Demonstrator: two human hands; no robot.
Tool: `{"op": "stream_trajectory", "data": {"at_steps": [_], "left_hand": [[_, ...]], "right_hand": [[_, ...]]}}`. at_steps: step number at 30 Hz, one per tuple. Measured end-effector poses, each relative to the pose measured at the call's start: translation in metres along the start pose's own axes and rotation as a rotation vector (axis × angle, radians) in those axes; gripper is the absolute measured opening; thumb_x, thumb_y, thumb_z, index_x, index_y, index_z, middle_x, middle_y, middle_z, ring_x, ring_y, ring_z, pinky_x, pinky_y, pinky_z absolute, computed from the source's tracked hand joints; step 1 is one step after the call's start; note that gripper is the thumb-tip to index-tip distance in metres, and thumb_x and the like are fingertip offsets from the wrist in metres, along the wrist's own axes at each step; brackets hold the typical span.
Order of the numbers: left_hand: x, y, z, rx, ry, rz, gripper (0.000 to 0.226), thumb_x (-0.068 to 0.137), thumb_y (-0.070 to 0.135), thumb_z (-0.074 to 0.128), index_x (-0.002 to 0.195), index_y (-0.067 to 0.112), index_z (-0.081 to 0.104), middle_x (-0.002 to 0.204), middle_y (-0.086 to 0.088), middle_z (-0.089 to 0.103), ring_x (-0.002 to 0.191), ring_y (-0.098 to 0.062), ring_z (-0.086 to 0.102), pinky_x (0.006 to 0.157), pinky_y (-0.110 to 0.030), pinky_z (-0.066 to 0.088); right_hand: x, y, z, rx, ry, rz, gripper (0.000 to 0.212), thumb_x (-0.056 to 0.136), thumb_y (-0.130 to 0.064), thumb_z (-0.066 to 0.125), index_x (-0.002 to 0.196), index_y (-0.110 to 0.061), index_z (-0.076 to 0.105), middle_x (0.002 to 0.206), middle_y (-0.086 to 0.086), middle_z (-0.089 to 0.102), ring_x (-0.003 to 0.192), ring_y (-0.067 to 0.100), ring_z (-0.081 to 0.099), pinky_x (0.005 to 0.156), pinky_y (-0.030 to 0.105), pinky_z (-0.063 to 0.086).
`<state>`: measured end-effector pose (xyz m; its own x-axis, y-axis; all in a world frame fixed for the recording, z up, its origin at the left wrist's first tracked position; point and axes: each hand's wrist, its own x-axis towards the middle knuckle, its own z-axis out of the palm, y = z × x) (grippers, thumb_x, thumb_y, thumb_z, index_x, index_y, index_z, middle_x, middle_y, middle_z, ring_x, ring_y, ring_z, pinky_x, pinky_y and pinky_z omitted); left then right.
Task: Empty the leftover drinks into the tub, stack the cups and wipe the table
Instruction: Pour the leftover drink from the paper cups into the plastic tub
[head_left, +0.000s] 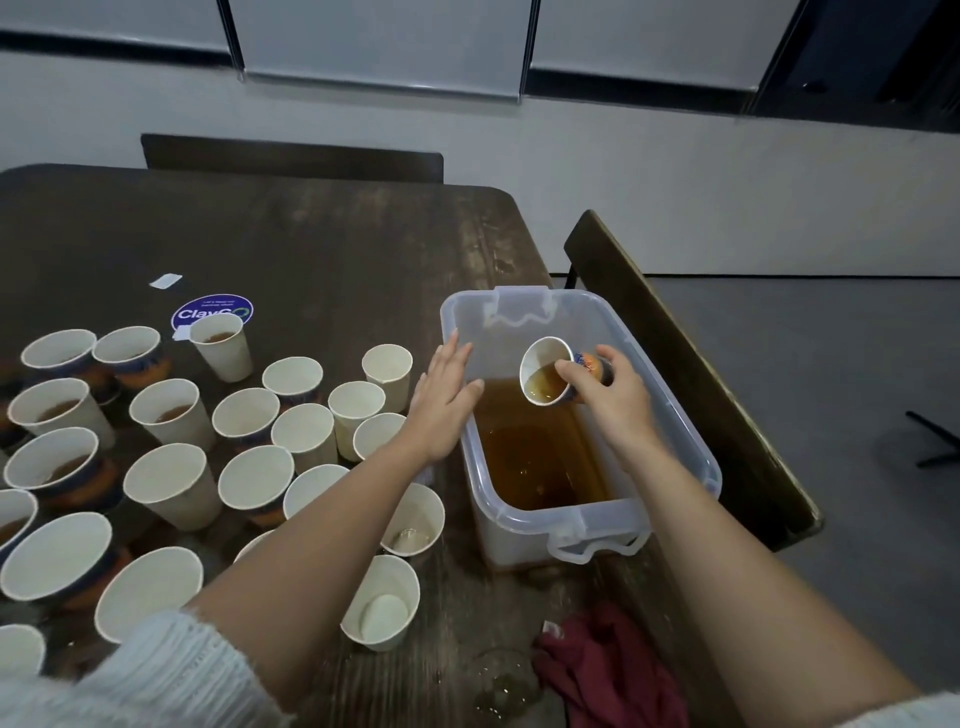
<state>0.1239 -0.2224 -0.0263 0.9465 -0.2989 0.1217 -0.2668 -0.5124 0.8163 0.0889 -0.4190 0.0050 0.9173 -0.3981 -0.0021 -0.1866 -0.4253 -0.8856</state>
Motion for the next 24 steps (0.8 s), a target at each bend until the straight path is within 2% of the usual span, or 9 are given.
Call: {"op": "stream_trajectory", "data": {"at_steps": [4,10,15,24], "left_hand": [[0.0003,-0.0014,0.0021,-0.035,-0.002,-0.011,0.063,0.093,0.046,0.027,0.152,0.027,0.015,0.162,0.010,-0.001,0.149,-0.014,-0.001,0.120,-0.052,0.006],[0.0017,-0.0057,0.0047,-0.069,0.011,-0.023,0.063,0.093,0.048,0.028,0.152,0.031,0.016,0.161,0.012,-0.001,0.149,-0.014,0.002,0.120,-0.054,0.010],[0.0018,-0.0047,0.0052,-0.083,0.010,-0.031,0.066,0.089,0.050,0.027,0.151,0.031,0.016,0.161,0.012,-0.001,0.149,-0.014,0.003,0.120,-0.053,0.010],[0.0028,-0.0070,0.0071,-0.099,0.018,-0.032,0.067,0.089,0.052,0.027,0.151,0.031,0.017,0.161,0.013,0.000,0.149,-0.014,0.004,0.119,-0.054,0.012]], "right_hand": [[0.0022,0.0015,0.0008,-0.025,0.038,-0.028,0.072,0.085,-0.048,0.068,0.146,-0.023,0.038,0.143,0.006,0.043,0.127,0.023,0.047,0.103,0.039,0.046],[0.0007,0.0017,-0.0013,-0.070,0.065,-0.052,0.073,0.086,-0.046,0.069,0.146,-0.019,0.039,0.142,0.008,0.041,0.126,0.023,0.045,0.101,0.036,0.044],[-0.0006,0.0022,-0.0012,-0.088,0.076,-0.070,0.073,0.085,-0.046,0.069,0.145,-0.018,0.040,0.141,0.009,0.041,0.125,0.023,0.045,0.104,0.040,0.045],[-0.0010,0.0020,0.0013,-0.134,0.083,-0.101,0.071,0.086,-0.045,0.069,0.144,-0.019,0.038,0.142,0.009,0.037,0.122,0.022,0.045,0.090,0.026,0.042]]}}
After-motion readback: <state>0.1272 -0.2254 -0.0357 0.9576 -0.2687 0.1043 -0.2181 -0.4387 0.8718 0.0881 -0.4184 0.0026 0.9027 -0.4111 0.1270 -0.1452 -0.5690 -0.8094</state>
